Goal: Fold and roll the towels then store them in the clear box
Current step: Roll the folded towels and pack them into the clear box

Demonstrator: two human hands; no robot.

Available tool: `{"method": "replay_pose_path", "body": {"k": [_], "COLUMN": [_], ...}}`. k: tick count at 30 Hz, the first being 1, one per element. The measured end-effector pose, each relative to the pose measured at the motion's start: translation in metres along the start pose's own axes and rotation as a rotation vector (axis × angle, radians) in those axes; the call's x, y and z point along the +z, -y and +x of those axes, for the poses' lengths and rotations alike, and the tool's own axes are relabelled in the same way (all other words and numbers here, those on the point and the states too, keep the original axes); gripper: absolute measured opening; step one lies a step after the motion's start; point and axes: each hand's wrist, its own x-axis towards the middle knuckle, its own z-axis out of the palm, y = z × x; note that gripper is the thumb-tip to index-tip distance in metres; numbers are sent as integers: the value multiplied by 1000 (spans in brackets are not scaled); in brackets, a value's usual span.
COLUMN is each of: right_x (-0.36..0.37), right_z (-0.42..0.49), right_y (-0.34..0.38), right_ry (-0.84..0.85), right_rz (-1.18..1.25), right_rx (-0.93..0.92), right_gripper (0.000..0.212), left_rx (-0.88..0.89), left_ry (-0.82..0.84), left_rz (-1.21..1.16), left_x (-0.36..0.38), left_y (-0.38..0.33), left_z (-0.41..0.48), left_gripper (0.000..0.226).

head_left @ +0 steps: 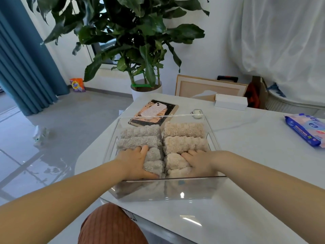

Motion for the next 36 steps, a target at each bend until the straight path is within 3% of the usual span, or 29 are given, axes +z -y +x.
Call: {"method": "replay_pose_path", "body": {"k": [2, 4, 6, 8, 9, 11, 13, 15, 18, 20, 21, 23, 24, 26, 28, 29, 30, 31, 33, 34, 36], "right_x": [-14, -23, -22, -14, -9, 1, 6, 8, 12, 12, 11, 9, 7, 3, 5, 0, -6, -16, -28, -31, -27], "right_z": [-18, -36, -43, -38, -34, -23, -15, -12, -9, -12, -10, -10, -12, -14, -15, -15, -15, -15, -15, -12, 2], "right_y": [-5, -10, -17, -22, -23, -25, -27, -29, -32, -29, -31, -31, -28, -27, -27, -23, -18, -7, 20, 35, 63], "right_ry": [-42, -253, -584, -789, -777, -667, -643, -680, -657, -623, -609, -584, -575, -615, -842, -974, -1005, -916, -577, -420, -262], "right_rz": [78, 199, 235, 282, 366, 582, 677, 662, 537, 472, 463, 480, 495, 427, 347, 379, 480, 609, 773, 765, 592], "right_rx": [-21, -41, 60, 279, 388, 492, 472, 467, 527, 548, 542, 539, 550, 571, 482, 359, 186, -12, -332, -409, -401], "right_gripper": [78, 57, 40, 34, 36, 33, 21, 13, 17, 24, 26, 24, 23, 36, 53, 48, 36, 23, 13, 15, 35], "left_rx": [30, 58, 16, -191, -330, -567, -668, -710, -563, -183, 52, 367, 403, 382, 376, 371, 339, 285, 197, 135, 71], "left_ry": [55, 39, -197, -499, -539, -421, -353, -376, -621, -893, -873, -529, -345, -154, -120, -140, -124, -99, 60, 179, 320], "left_rz": [-146, -273, -276, -186, -181, -321, -424, -381, -217, -121, -137, -154, -122, -86, -70, -56, -33, -3, 38, 24, 46], "left_x": [-7, -20, -28, -22, -17, -4, 4, 1, -3, -14, -21, -23, -22, -23, -28, -35, -41, -49, -52, -50, -50], "left_y": [5, 17, 32, 44, 48, 48, 44, 40, 29, 21, 18, 13, 10, 8, 4, 8, 11, 16, 23, 24, 21], "left_z": [-6, -16, -22, -20, -18, -12, -8, -10, -9, -15, -12, -12, -11, -6, -9, -12, -15, -23, -35, -36, -35], "left_gripper": [115, 107, 89, 70, 64, 58, 46, 48, 69, 58, 49, 47, 54, 68, 66, 63, 61, 62, 65, 64, 62]}}
